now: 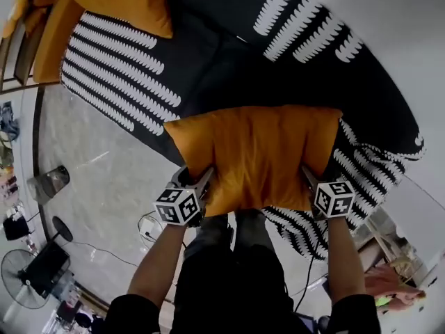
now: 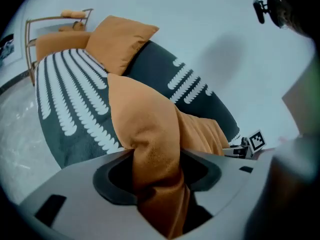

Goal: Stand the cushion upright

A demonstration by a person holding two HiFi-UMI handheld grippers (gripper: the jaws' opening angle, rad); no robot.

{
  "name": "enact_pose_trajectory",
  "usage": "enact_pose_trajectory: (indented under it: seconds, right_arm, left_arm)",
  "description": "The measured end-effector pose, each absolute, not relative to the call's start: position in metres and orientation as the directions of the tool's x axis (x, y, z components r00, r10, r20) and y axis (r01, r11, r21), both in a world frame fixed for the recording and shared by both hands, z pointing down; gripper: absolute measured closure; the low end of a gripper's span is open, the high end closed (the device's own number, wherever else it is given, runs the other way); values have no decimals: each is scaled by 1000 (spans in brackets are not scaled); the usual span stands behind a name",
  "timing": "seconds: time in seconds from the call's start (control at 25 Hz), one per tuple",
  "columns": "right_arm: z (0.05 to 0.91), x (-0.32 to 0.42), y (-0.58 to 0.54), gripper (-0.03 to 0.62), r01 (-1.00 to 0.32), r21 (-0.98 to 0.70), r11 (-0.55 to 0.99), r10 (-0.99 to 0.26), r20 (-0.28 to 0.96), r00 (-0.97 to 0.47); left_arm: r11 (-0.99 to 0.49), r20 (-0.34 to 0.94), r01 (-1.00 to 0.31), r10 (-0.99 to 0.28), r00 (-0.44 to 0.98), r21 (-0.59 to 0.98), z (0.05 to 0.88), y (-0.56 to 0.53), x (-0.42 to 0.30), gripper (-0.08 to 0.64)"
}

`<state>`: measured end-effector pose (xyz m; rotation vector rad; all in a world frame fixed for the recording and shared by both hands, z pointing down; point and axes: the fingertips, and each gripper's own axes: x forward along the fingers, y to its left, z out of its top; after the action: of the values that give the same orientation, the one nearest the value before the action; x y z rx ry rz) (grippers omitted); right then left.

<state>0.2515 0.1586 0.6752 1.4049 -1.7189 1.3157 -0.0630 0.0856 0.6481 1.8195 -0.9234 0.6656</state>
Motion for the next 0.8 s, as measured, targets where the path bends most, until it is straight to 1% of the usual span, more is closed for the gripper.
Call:
enact_pose_trajectory:
  seconds: [0.12,0.2,0.36,0.56,0.8]
  right_arm:
    - [649,247,179,302,-929,-338,-149,-479,847,-232]
    - [633,253,189,302,-922,-327,-206,-517,837,-181]
    - [598,271,203,299,-908,-320,-271,-571,813,-116]
    - [556,299,187,293,-881,-327,-343,-672,740,-14]
    - [522,338,167,287,-857,-302,-417,-726,679,114]
  left_arm:
    - [-409,735,-778,-298,608,477,616,59,-54,299]
    - [-483,716,-742,-287,636,465,596,46,-39,298]
    - [-580,685,-681,-267,678,448,555,35,-7,290]
    - [-718,615,-572,-254,746,398,500,-15,39,284]
    - [-813,540,-467,-233,809,347,455,-57,95,275]
